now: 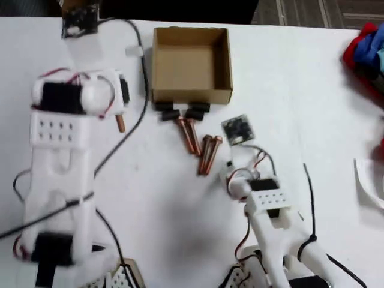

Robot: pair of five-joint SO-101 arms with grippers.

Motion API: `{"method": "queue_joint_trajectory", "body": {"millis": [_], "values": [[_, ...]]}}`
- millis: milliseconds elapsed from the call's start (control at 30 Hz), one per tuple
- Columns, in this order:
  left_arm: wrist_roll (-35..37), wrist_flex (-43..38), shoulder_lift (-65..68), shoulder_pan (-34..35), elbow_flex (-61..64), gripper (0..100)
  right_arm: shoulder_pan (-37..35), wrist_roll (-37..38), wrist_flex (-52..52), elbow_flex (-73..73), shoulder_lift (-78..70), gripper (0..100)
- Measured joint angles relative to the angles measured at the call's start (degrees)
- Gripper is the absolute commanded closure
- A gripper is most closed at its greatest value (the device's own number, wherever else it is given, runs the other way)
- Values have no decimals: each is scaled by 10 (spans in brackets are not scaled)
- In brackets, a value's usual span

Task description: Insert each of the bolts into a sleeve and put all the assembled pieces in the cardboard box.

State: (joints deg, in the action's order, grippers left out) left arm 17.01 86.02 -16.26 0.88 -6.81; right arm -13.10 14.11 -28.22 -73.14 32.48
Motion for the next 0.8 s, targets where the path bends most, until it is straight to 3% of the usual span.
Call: {"method": "queue_joint_trajectory", "body": {"millis": [133,233,533,633,800], "values": [[0,-105,-103,3,157,976,-41,0,24,-22,0,978],[-6,-207,-190,4,285,976,-45,0,101,-62,4,978],[-11,-549,-426,2,597,976,-72,-1,607,-218,8,978],[-11,-593,-445,-19,651,976,-97,-1,695,-212,9,978],[-11,-596,-448,-52,665,976,-99,0,656,-156,9,978]]}}
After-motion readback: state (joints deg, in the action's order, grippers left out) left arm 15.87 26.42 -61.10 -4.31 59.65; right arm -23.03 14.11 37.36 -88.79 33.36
